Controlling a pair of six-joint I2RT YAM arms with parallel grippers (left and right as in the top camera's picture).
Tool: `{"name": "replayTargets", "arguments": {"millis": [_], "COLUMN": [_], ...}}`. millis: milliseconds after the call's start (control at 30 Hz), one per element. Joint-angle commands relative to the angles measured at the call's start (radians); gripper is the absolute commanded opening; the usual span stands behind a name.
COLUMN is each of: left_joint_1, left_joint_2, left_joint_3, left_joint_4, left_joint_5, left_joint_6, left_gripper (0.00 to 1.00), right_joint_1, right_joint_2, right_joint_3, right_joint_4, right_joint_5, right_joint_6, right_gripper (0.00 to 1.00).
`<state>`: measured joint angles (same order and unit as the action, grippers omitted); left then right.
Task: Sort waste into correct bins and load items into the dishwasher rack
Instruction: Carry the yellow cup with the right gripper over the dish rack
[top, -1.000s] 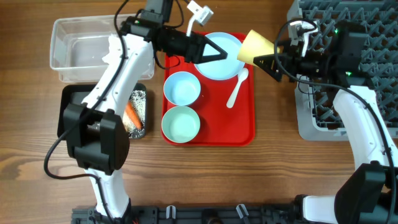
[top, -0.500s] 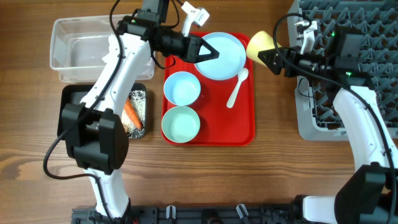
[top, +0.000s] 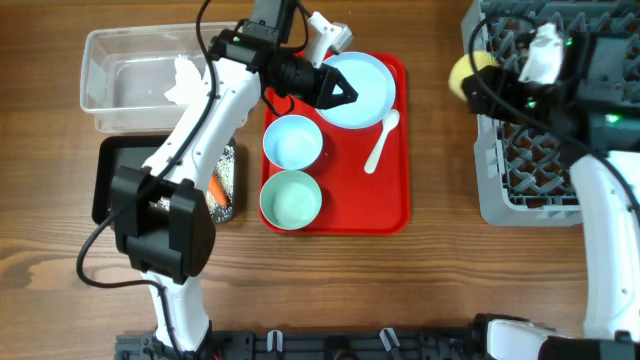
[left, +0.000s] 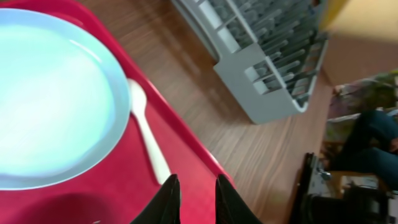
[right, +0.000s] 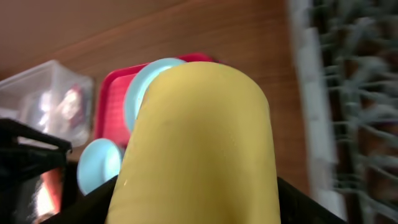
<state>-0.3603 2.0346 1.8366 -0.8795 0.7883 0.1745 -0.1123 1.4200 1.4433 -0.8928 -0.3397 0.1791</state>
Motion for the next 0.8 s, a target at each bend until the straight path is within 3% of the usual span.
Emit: {"name": "replayTargets", "arguments": {"millis": [0,400,767], "left_joint_1": [-0.020,-0.023,-0.024], "left_joint_2": [0.008,0.008,0.008], "left_joint_3": [-0.004,-0.004,-0.004], "left_joint_4": [-0.004,-0.023,-0.050], "left_joint_5": [-0.079,-0.084,-0.084], "left_joint_6": [-0.003,0.002,0.002], "left_gripper": [0.19,0.22,0.22], "right_joint_1": [-0.052,-0.265,-0.269], "right_joint_2": [-0.016,-0.003,0.037], "right_joint_3": [0.084,0.093,-0.048], "right_joint_4": [-0.085,-0.364,-0.359], "right_joint_5": [0.154,0.266,0.287], "right_joint_6": [0.005,-0.015,-0.015], "right_gripper": [0.50,0.49,0.49]}}
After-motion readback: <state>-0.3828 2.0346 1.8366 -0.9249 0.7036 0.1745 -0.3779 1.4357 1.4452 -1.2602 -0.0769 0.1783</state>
